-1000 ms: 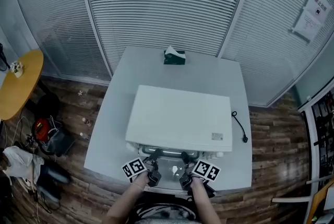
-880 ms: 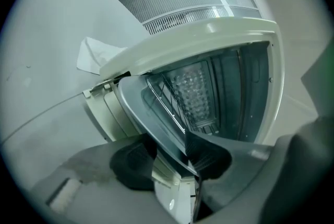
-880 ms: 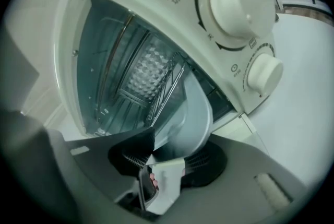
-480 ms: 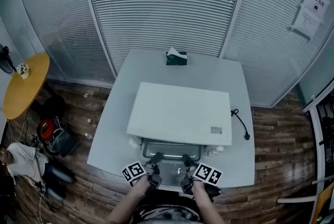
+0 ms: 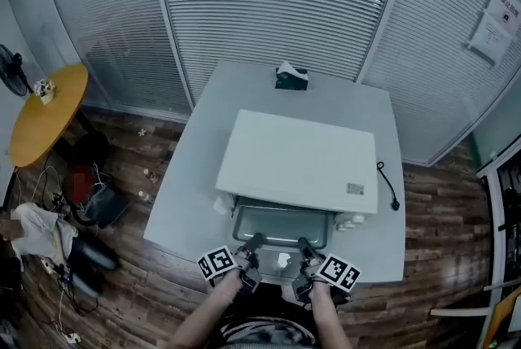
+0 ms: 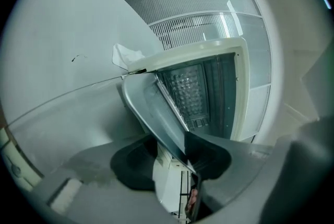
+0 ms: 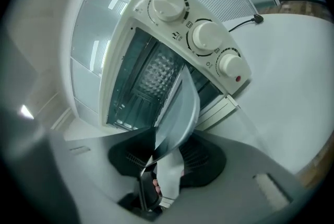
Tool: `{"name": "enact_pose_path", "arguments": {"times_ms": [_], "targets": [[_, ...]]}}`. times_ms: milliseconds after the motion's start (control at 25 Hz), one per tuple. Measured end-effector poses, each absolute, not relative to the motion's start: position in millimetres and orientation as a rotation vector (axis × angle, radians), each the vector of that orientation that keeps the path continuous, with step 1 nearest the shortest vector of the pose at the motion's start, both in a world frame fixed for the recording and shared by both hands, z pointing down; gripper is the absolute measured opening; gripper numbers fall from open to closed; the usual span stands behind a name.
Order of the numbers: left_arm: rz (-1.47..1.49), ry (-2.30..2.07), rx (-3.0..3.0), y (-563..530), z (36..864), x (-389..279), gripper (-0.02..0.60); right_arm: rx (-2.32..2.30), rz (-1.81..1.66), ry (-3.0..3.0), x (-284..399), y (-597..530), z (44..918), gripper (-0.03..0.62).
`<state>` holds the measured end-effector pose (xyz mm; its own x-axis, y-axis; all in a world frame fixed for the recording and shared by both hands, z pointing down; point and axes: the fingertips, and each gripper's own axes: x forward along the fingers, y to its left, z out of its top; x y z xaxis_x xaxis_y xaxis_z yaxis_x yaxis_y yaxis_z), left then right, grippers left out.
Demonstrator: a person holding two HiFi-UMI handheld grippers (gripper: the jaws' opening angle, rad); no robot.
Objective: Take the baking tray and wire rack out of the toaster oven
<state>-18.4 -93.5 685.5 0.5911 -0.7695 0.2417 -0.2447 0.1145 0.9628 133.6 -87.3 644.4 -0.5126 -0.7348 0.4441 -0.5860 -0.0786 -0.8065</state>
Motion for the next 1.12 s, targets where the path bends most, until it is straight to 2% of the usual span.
{"name": "enact_pose_path", "arguments": {"times_ms": [560,1120], "targets": [[-0.441,-0.849,1.442,-30.8,681.7,-35.1,0.163,-1.497,-1.695,1.871,118.3,-14.4,646.2,0.146],[-0.429,-0.79,1.524,16.2,659.6,-37.6,0.161,-1.456,-1.584,1.87,116.1,35.1,627.6,0.147]]}}
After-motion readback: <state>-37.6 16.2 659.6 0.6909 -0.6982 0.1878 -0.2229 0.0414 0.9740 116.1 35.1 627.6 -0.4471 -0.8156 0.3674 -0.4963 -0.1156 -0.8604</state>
